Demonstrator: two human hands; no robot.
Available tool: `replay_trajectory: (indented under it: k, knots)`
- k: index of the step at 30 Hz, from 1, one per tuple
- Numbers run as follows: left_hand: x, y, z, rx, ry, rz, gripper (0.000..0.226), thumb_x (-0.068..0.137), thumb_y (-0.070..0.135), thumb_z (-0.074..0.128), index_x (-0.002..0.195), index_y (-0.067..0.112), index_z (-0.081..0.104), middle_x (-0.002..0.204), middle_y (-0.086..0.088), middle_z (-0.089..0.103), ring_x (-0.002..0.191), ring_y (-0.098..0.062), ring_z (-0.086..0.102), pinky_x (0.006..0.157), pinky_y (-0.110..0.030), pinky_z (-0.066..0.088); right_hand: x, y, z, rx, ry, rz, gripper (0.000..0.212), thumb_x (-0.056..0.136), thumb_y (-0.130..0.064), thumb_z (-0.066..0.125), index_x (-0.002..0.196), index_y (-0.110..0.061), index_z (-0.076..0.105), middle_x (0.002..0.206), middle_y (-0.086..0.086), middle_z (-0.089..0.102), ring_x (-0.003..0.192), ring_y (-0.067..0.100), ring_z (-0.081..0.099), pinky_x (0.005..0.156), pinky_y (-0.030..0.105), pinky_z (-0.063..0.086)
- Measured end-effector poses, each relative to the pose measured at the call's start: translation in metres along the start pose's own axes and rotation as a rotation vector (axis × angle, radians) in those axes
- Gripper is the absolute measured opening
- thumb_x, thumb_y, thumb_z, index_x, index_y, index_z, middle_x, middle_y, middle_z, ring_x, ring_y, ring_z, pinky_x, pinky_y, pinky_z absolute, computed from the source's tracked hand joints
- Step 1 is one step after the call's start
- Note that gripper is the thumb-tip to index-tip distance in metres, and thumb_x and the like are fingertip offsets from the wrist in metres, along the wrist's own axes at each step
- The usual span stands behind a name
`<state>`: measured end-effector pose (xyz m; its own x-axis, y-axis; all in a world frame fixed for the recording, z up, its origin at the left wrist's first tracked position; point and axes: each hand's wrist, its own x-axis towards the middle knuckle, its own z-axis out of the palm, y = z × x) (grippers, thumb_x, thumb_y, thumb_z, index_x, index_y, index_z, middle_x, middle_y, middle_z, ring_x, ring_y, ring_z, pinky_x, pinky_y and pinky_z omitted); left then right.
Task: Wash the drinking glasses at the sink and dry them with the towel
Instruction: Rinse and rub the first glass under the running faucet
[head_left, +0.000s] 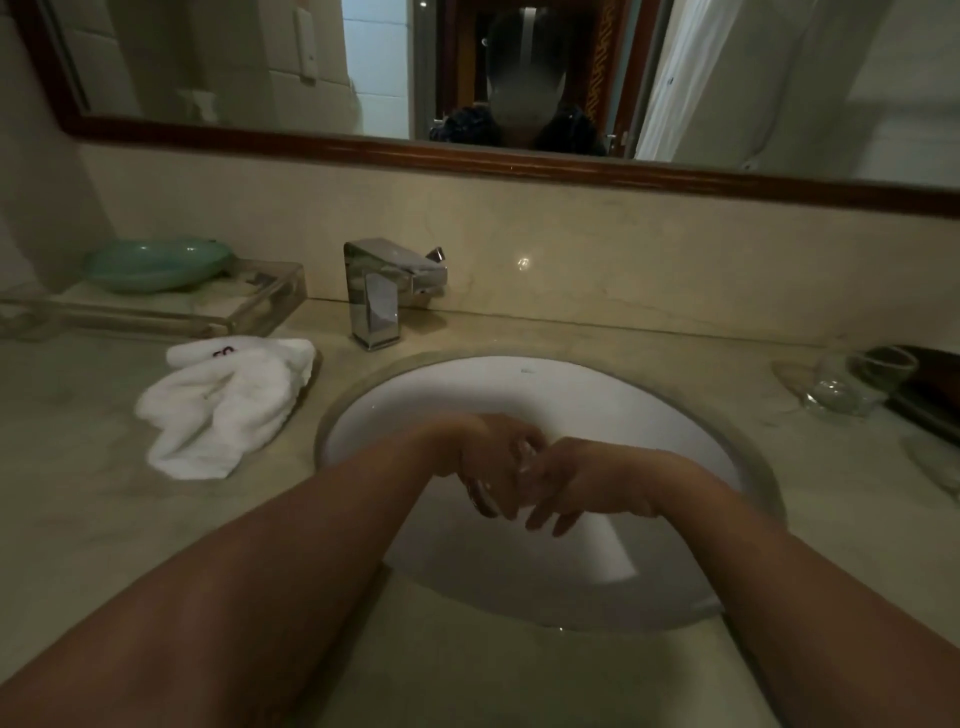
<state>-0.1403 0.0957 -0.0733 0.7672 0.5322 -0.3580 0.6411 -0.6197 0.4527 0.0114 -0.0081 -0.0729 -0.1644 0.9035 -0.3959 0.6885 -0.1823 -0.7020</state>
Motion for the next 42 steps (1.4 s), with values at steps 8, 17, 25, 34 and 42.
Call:
replay_trajectory:
  k: [8, 17, 25, 34, 42]
  knots:
    - [-0.008, 0.008, -0.002, 0.078, -0.008, 0.009, 0.074, 0.064, 0.023, 0.097, 0.127, 0.03, 0.059, 0.116, 0.007, 0.068, 0.106, -0.019, 0.067, 0.089, -0.037, 0.059, -0.004, -0.004, -0.005, -0.003, -0.02, 0.019, 0.046, 0.095, 0.006, 0.048, 0.122, -0.026, 0.067, 0.12, -0.002, 0.068, 0.112, 0.015, 0.065, 0.09, 0.039, 0.06]
    - [-0.007, 0.011, -0.001, -0.035, 0.014, -0.086, 0.06, 0.055, 0.028, 0.095, 0.098, 0.046, 0.058, 0.105, 0.011, 0.069, 0.097, -0.02, 0.07, 0.088, -0.05, 0.062, -0.005, -0.003, -0.005, 0.028, 0.005, -0.001, 0.046, 0.098, 0.0, 0.05, 0.137, -0.023, 0.058, 0.13, 0.0, 0.065, 0.097, 0.019, 0.075, 0.092, 0.044, 0.059]
    - [-0.01, 0.014, 0.0, -0.077, 0.026, -0.149, 0.066, 0.066, 0.019, 0.094, 0.118, 0.039, 0.059, 0.113, 0.007, 0.068, 0.103, -0.026, 0.069, 0.089, -0.054, 0.061, -0.007, -0.006, -0.006, 0.08, -0.028, 0.069, 0.053, 0.096, 0.005, 0.05, 0.144, -0.019, 0.052, 0.134, 0.004, 0.062, 0.095, 0.025, 0.076, 0.082, 0.047, 0.062]
    - [-0.012, 0.02, -0.001, -0.055, 0.019, -0.175, 0.073, 0.069, 0.021, 0.093, 0.131, 0.035, 0.057, 0.119, 0.003, 0.067, 0.105, -0.029, 0.069, 0.085, -0.054, 0.063, -0.01, -0.01, -0.007, 0.12, -0.074, 0.076, 0.033, 0.1, -0.004, 0.052, 0.13, -0.014, 0.063, 0.128, 0.004, 0.066, 0.094, 0.026, 0.076, 0.074, 0.04, 0.061]
    - [-0.006, 0.015, 0.003, -0.228, 0.036, -0.178, 0.061, 0.07, 0.01, 0.092, 0.118, 0.031, 0.06, 0.115, -0.003, 0.073, 0.097, -0.029, 0.075, 0.08, -0.043, 0.064, -0.012, -0.011, -0.011, 0.215, -0.094, 0.043, 0.034, 0.098, 0.004, 0.045, 0.124, -0.004, 0.066, 0.123, 0.01, 0.07, 0.101, 0.03, 0.074, 0.082, 0.047, 0.06]
